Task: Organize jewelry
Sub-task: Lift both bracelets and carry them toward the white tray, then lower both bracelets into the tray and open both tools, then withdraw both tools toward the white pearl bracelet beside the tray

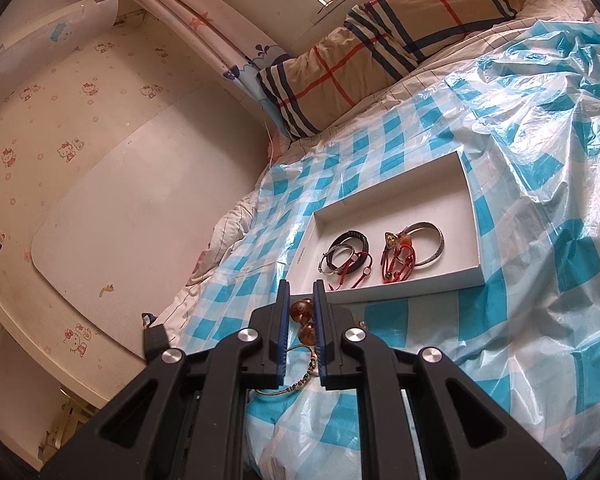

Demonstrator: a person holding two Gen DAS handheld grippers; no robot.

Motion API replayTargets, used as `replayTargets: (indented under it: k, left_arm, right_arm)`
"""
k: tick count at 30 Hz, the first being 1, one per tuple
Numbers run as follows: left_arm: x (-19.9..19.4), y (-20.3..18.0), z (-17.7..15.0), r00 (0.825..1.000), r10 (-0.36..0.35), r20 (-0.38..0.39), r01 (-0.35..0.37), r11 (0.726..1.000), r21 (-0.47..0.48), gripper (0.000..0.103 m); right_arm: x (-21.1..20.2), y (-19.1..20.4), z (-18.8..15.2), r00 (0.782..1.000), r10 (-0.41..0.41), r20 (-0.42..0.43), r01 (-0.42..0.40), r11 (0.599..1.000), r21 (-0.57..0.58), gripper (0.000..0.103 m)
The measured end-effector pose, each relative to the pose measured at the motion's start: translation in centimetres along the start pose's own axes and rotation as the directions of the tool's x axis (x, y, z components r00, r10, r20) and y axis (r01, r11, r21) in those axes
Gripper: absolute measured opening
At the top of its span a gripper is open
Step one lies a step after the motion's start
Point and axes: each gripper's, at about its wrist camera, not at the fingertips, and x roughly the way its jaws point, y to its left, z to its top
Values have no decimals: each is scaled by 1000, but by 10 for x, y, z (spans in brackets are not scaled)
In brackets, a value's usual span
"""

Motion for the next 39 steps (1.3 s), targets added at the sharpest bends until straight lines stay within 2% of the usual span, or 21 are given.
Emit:
replayTargets:
  k: [3, 10, 24, 25, 26, 27, 28, 30, 32, 39]
  left_arm:
    - [-15, 1, 16, 998, -51, 48, 53, 998, -34, 7]
    - [-26, -15, 53, 986, -97, 132, 101, 994, -28, 7]
    - [27, -25, 116, 974, -106, 202, 115, 993, -35, 8]
    - [35, -26, 119, 976, -99, 195, 106, 994, -30, 8]
    - [46, -26, 121, 981, -94, 168, 99, 995, -24, 11]
    - [52, -24, 121, 985, -92, 146, 96, 995, -22, 14]
    - [57, -22, 120, 986, -94, 136, 98, 995, -23, 16]
    - [57, -20, 112, 987, -90, 133, 93, 996, -16, 27]
    - [55, -18, 101, 989, -83, 125, 84, 996, -8, 31]
    - [61, -28, 53, 996, -87, 27, 84, 992, 90, 31]
  right_arm:
    - [2, 0, 3, 1000, 0, 8, 0, 1000, -5, 12]
    - [18, -2, 13, 1000, -1, 17, 1, 1000, -8, 12]
    - [86, -22, 55, 998, -52, 35, 54, 998, -37, 13]
    - [92, -24, 57, 997, -66, 28, 67, 997, -39, 17]
    - [96, -26, 57, 997, -78, 22, 79, 996, -37, 30]
    - [98, -29, 55, 996, -89, 22, 89, 995, -35, 34]
    - [98, -30, 51, 996, -90, 15, 90, 995, -38, 34]
    - [96, -30, 41, 995, -100, -2, 100, 994, -55, 34]
    - [94, -31, 29, 993, -116, -29, 114, 991, -70, 34]
    - [92, -27, -4, 964, -233, -128, 211, 963, -167, 34]
